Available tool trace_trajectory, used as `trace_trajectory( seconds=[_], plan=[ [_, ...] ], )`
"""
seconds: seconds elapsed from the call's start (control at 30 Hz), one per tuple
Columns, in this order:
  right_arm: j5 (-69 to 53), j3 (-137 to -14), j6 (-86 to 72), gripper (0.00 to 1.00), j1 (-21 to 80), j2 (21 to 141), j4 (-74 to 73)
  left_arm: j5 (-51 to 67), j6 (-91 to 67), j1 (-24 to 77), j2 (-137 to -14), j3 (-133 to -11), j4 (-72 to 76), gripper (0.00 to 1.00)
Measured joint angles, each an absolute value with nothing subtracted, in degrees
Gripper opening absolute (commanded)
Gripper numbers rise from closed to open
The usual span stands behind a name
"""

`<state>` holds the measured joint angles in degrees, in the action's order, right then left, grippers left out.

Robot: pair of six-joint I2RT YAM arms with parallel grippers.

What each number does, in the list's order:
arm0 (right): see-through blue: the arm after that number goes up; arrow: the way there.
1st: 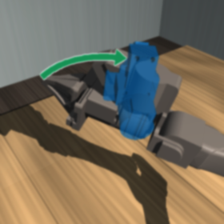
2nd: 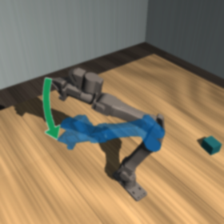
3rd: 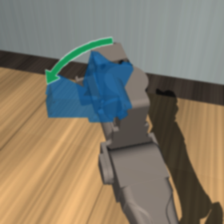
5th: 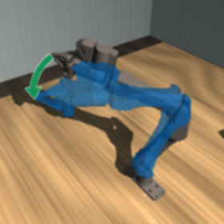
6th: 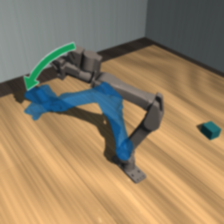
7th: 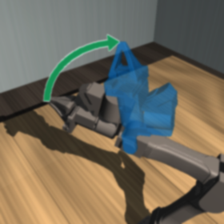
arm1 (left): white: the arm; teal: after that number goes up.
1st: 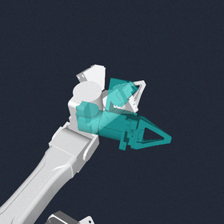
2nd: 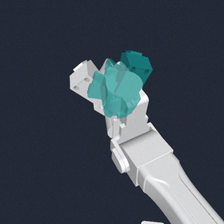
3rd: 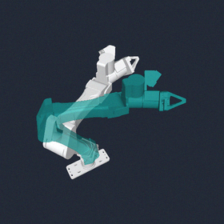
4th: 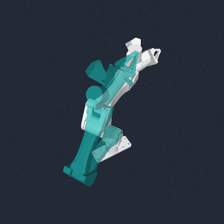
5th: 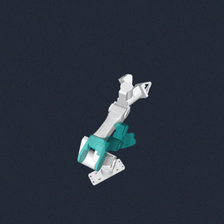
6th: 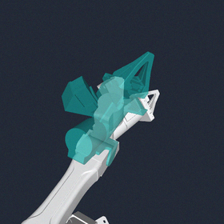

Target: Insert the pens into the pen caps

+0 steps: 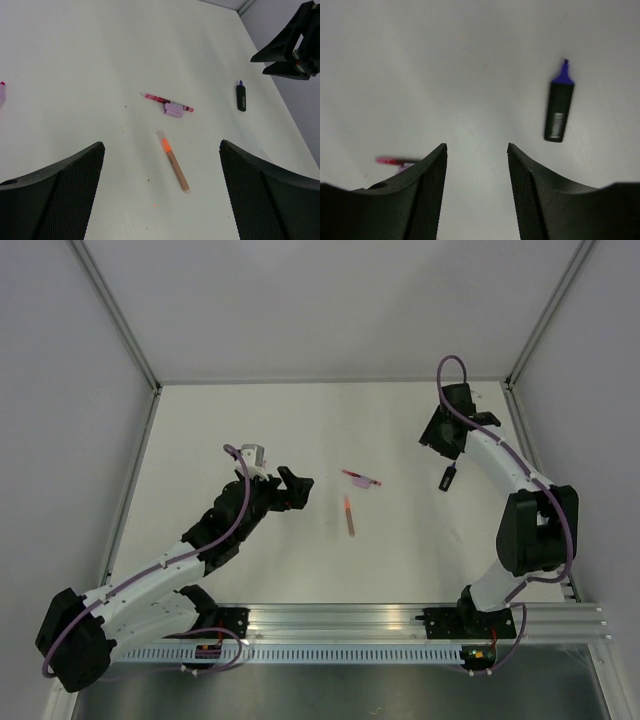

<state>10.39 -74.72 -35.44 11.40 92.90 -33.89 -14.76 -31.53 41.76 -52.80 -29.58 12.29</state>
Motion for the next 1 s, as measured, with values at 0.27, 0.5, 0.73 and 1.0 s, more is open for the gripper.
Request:
trace_trajectory(
  seconds=[0.27,0.5,0.73,1.0],
  plan=[
    [12.27,-77.3,-35.73,0.61,2.92,102.37,-39.83,-12.23,-31.16,41.76,-54.28,-31.18,12.16,1.0],
    [13.91,-76.4,-35.53,0.61,1.48,103.92,-40.12,-11.16,-31.16,41.76,-54.28,-31.22,12.16,1.0],
    [14.31,-74.7,-35.0,0.6,0.71,107.94,-38.79,-10.68,-31.16,41.76,-54.28,-31.22,12.16,1.0],
    [13.56,-72.38,-34.04,0.57,-1.02,109.62,-34.35,-10.33,-31.16,41.76,-54.81,-31.24,12.16,1.0]
  ],
)
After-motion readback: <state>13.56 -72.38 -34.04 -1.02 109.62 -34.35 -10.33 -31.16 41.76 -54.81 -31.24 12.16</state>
